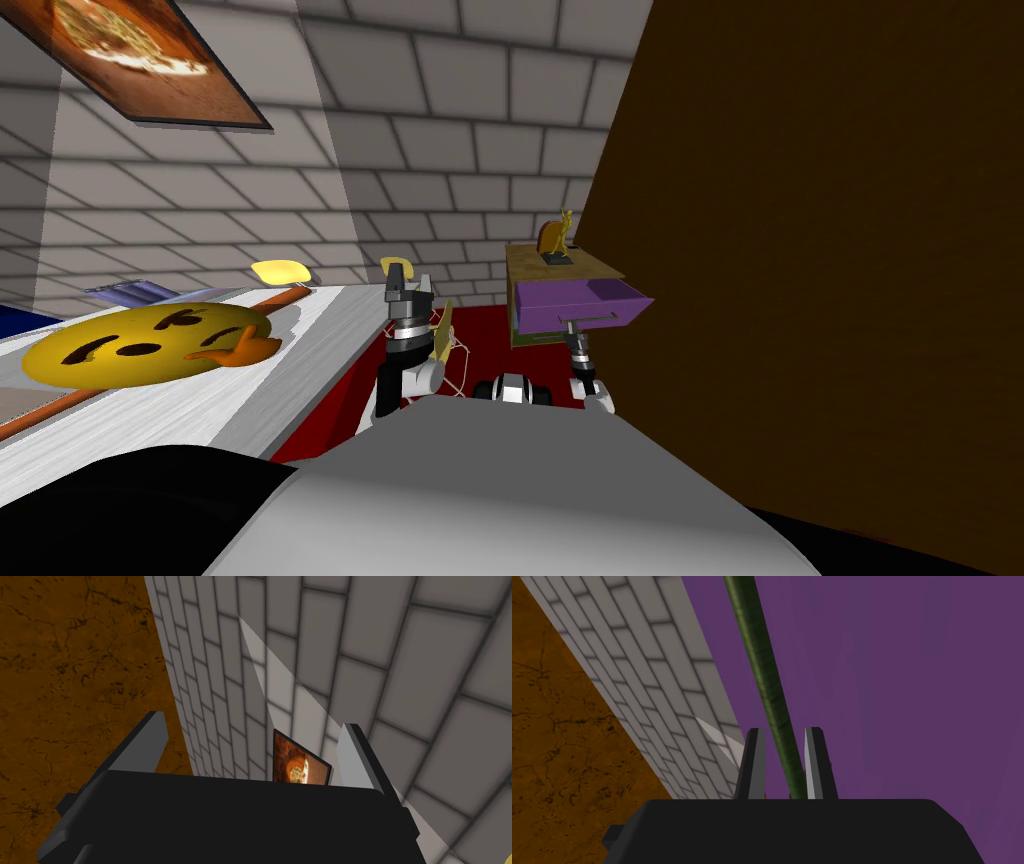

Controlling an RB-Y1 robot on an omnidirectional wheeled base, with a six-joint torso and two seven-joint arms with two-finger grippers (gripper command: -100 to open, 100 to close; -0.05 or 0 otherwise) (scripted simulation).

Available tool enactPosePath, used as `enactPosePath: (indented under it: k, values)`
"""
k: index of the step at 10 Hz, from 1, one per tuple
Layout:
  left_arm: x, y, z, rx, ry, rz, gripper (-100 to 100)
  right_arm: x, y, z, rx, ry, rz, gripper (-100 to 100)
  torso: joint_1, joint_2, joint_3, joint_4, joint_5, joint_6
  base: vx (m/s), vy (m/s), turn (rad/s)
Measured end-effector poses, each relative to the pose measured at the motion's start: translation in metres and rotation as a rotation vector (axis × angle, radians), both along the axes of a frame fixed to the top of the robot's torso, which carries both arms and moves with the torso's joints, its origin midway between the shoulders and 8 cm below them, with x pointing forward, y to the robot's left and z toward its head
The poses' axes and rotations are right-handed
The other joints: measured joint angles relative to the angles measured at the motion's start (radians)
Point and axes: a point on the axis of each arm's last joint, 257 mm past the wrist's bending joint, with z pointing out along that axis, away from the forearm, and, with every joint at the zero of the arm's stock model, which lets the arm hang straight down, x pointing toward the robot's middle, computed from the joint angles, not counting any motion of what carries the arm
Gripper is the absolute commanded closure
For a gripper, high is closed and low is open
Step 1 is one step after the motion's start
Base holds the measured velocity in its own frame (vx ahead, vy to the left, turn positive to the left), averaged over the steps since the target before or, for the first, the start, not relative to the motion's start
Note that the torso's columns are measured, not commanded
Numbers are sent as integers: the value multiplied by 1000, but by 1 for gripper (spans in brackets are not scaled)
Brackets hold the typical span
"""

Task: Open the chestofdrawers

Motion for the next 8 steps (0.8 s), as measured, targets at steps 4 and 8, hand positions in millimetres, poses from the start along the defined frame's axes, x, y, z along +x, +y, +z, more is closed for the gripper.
enactPosePath:
  k: [4, 8]
  values:
    - [0, 0, 0, 0, 0, 0, 0, 20, -9, 17, -1, -4, 17, -100, 2, -17, -10, -9, -2, -3, -72, 53, -35]
    - [0, 0, 0, 0, 0, 0, 0, 50, -19, 40, 1, 1, 30, -100, -2, -5, -2, -4, -2, -1, -55, 48, -27]
